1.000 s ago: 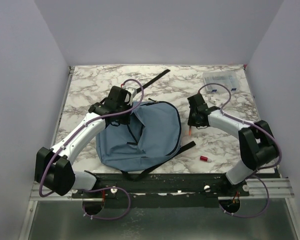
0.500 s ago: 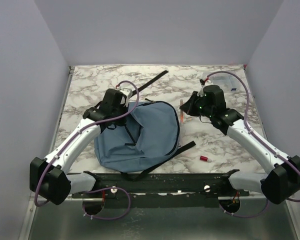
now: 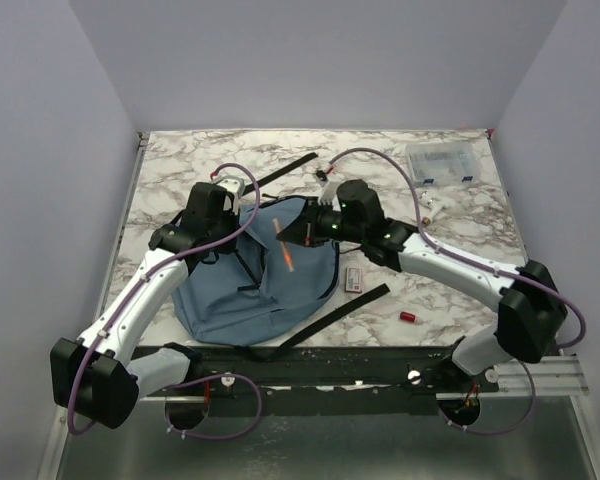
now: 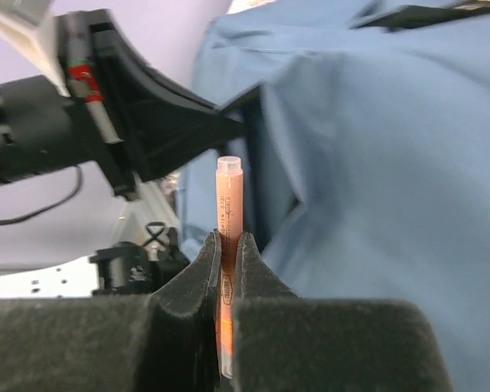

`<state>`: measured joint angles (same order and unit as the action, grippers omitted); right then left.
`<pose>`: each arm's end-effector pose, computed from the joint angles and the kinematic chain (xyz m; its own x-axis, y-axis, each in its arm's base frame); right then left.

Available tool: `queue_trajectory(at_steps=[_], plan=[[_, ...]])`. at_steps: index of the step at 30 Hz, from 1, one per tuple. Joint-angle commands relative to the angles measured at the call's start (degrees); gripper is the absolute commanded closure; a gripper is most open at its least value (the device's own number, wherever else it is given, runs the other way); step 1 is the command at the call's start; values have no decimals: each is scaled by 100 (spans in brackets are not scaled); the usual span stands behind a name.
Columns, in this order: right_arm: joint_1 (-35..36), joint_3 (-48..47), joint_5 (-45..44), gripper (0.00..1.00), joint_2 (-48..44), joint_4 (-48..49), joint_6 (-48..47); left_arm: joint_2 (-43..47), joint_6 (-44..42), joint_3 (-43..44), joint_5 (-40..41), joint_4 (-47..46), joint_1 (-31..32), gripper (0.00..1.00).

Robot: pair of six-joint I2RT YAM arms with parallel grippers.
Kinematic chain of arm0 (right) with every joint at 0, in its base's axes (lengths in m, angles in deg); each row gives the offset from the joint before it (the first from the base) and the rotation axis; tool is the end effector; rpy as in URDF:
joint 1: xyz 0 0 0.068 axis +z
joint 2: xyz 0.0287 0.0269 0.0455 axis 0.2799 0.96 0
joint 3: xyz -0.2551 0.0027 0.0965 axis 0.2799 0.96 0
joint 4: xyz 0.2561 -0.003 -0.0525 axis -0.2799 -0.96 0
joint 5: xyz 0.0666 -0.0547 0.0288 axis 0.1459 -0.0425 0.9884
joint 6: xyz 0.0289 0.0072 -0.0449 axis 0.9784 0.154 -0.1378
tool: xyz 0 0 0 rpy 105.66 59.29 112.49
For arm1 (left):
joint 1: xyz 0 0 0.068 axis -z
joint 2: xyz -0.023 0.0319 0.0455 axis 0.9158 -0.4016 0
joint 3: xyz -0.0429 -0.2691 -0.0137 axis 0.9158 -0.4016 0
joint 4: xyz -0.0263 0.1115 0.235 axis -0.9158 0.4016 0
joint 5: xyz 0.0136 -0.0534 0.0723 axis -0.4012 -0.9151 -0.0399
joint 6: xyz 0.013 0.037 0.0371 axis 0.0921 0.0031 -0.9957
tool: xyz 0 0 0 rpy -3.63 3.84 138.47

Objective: Pack the student bag
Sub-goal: Place the stationery in the student bag.

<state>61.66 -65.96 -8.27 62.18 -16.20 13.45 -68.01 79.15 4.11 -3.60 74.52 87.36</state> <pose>0.2322 0.2500 0.3007 -0.7490 0.1083 -0.6536 -0.5100 0.5355 0.6732 0.2203 -0.0839 0.2950 -0.7089 0.1461 -0.6900 0.2639 0.9622 -0.0673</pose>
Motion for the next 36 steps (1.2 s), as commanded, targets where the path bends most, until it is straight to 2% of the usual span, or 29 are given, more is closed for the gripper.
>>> queue_trajectory(at_steps=[1, 6, 10, 14, 20, 25, 29, 33, 36], plan=[[315, -256, 456, 99, 752, 1607, 346, 208, -84, -87, -205, -403, -16, 100], [807, -131, -428, 99, 1261, 2808, -129, 247, -1, -178, -161, -436, -21, 100], [961, -2, -941, 99, 1612, 3632, -377, 189, 43, -154, -417, -443, -21, 100], [1026, -174, -1302, 99, 2006, 3680, -738, 197, 70, -152, -600, -459, -21, 100], [1075, -164, -1924, 99, 2262, 3401, -1202, 295, 68, -160, -573, -458, -73, 100], [1075, -428, -1895, 99, 2324, 2755, -1470, 335, 107, -138, -615, -449, -116, 100], [1093, -608, -1225, 85, 2427, 2206, -766, 276, 122, -119, -700, -442, -175, 100], [1096, -1099, -672, 81, 2722, 1396, 5, 272, 152, -81, -749, -423, -261, 100], [1089, -1198, -286, 76, 2747, 1229, 504, 265, 181, -92, -741, -424, -319, 100]])
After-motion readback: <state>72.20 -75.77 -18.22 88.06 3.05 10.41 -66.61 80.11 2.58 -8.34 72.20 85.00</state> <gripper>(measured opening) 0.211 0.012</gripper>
